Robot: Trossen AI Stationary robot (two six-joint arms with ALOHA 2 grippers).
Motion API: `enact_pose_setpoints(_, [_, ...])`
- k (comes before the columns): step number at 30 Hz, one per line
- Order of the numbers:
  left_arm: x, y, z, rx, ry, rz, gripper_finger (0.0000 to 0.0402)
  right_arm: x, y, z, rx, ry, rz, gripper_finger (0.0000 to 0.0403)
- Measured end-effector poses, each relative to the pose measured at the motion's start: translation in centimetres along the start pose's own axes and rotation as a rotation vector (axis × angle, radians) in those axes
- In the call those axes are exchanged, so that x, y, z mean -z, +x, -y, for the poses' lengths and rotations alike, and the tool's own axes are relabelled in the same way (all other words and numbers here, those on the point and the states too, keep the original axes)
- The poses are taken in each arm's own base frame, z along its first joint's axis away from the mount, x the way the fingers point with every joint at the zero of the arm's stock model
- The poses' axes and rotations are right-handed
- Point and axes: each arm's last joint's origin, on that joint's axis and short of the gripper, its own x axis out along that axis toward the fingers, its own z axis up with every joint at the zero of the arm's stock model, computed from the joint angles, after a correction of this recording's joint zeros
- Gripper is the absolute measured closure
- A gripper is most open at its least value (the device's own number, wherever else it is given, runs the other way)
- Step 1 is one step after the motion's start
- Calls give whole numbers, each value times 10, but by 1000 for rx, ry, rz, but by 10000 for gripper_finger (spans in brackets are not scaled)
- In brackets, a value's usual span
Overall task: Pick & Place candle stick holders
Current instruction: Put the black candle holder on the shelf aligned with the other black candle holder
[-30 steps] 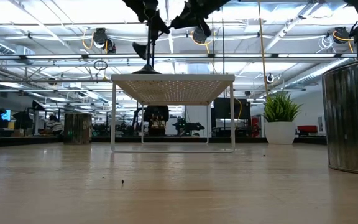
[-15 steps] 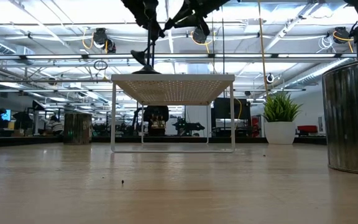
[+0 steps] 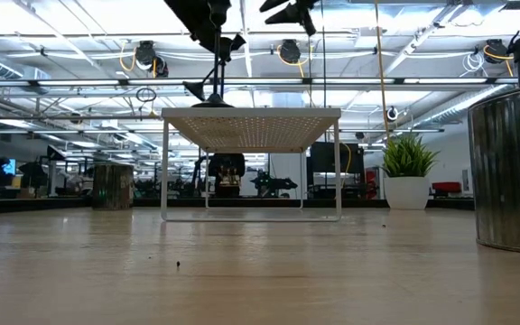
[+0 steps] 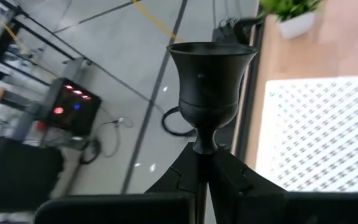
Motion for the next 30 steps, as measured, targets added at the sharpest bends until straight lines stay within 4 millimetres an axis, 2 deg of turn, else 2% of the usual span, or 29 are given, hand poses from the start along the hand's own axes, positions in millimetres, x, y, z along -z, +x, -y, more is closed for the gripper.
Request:
enact_pose_setpoints(6, [7,0,-11,153,-135,97,388,2,-23,-7,12,-49,-43,279])
enact_pose_setpoints(17, [33,-6,-43,423,-352,264,389,14,-90,-27,105,-80,-161,299])
enact_pose_setpoints(23, [36,2,-38,480,-348,297,389,21,-124,-44,131,-96,-179,307])
enact_pose_setpoints(30, [45,25,-30,523,-357,385,389,34,-151,-60,127,-119,-206,310])
